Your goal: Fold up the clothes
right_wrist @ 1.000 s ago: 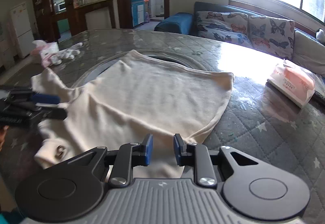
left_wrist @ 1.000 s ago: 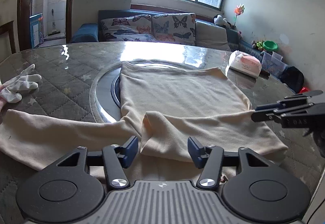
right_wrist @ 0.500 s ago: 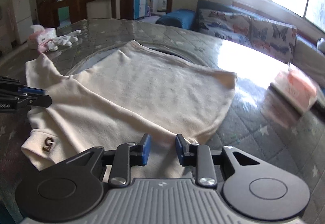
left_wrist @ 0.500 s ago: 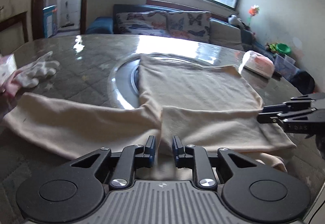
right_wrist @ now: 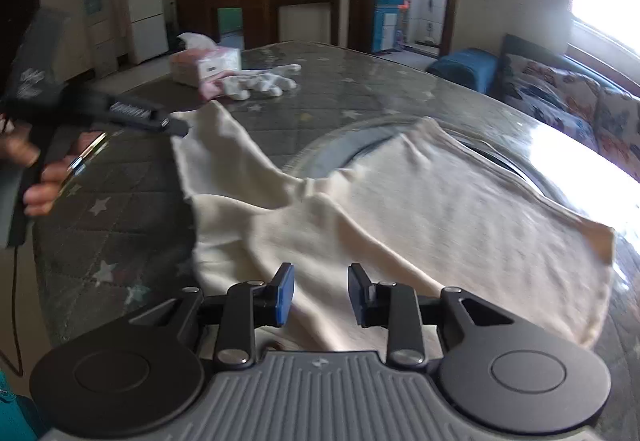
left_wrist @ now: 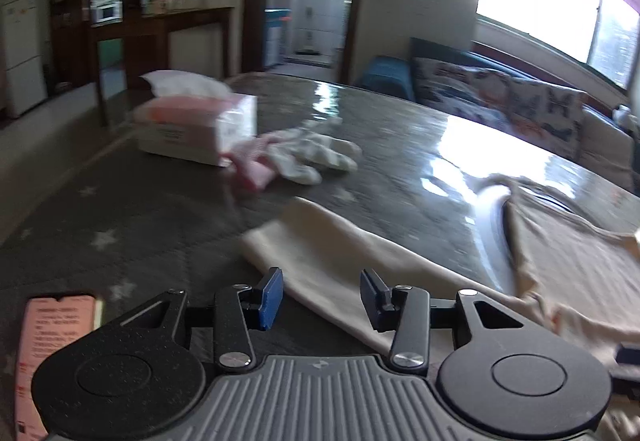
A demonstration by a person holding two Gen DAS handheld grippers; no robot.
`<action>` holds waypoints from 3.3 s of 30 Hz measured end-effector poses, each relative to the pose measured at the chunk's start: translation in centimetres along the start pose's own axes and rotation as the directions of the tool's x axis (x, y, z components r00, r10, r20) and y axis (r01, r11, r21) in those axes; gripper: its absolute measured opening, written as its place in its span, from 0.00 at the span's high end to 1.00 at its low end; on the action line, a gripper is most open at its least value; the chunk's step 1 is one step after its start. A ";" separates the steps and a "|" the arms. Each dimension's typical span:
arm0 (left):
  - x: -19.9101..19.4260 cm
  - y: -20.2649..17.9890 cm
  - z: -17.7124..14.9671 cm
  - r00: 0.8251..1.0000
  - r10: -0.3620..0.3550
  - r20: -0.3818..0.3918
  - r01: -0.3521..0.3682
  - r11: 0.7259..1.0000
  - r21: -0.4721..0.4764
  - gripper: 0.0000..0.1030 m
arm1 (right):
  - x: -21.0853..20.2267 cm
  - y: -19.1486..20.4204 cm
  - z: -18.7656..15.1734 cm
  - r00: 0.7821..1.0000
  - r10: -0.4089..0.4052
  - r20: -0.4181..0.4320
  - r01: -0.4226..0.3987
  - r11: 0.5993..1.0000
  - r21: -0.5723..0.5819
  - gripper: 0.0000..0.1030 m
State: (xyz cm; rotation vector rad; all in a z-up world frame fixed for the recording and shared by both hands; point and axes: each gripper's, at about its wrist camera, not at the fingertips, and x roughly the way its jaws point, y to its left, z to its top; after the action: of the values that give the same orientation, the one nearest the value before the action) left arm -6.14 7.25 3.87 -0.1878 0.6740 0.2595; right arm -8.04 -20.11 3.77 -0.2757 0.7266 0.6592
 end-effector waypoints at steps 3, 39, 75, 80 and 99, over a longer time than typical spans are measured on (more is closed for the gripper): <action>1.3 0.8 0.4 0.998 0.067 0.002 -0.067 0.998 -0.015 0.52 | -0.3 0.4 0.0 1.000 0.009 0.004 -0.009 1.000 -0.007 0.71; -8.0 -20.0 -3.5 0.667 -0.741 -0.084 0.717 0.607 0.342 0.92 | -12.1 -9.5 -9.9 0.953 -0.303 0.022 0.277 0.894 0.351 0.70; -1.2 -13.1 -2.9 0.840 -0.514 -0.176 0.543 0.776 0.323 0.73 | -5.3 -6.6 -5.5 0.985 -0.174 0.008 0.169 0.966 0.196 0.72; -0.9 -12.8 -3.6 0.853 -0.485 -0.191 0.521 0.780 0.347 0.73 | -5.9 -5.6 -5.8 0.987 -0.162 -0.002 0.160 0.975 0.151 0.71; -6.0 -13.3 -7.1 0.836 -0.509 -0.206 0.537 0.679 0.502 0.64 | -8.0 -3.5 -7.2 0.985 -0.172 0.002 0.170 0.978 0.122 0.70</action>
State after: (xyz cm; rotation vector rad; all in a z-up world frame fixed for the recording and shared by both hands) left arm -10.88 -8.28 3.43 0.1674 0.6898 -0.5051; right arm -14.07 -29.68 4.09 -0.2190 0.7193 0.4510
